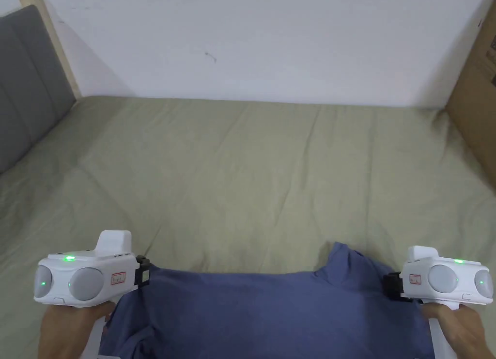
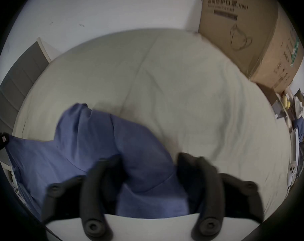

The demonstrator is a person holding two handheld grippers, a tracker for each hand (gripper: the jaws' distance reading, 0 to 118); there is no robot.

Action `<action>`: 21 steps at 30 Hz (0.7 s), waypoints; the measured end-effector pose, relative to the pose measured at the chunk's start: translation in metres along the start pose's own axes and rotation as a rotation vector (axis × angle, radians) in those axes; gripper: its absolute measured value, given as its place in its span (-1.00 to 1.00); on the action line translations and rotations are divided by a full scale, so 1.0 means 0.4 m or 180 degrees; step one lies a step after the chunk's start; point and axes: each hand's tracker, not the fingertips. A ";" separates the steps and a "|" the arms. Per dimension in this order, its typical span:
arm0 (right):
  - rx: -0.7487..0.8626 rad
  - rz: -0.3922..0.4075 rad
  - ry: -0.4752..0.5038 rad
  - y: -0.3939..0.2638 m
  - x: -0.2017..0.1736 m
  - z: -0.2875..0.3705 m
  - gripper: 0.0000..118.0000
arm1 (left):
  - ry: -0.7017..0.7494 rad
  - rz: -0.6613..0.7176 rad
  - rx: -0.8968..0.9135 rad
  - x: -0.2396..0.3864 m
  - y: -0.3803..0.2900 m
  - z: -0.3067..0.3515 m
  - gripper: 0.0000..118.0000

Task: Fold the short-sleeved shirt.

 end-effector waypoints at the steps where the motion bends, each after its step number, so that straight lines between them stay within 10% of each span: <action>1: 0.0065 0.0040 0.0019 -0.007 -0.005 0.014 -0.56 | 0.0008 0.0009 -0.0011 0.000 -0.001 0.000 -0.99; 3: 0.0292 0.0024 0.0153 -0.026 -0.020 0.061 -0.95 | 0.0027 0.0034 -0.0023 -0.008 -0.007 0.007 -0.99; 21: 0.1310 -0.0001 0.0648 -0.401 -0.011 0.625 -0.95 | 0.0030 0.0178 0.0015 -0.080 -0.190 0.226 -0.99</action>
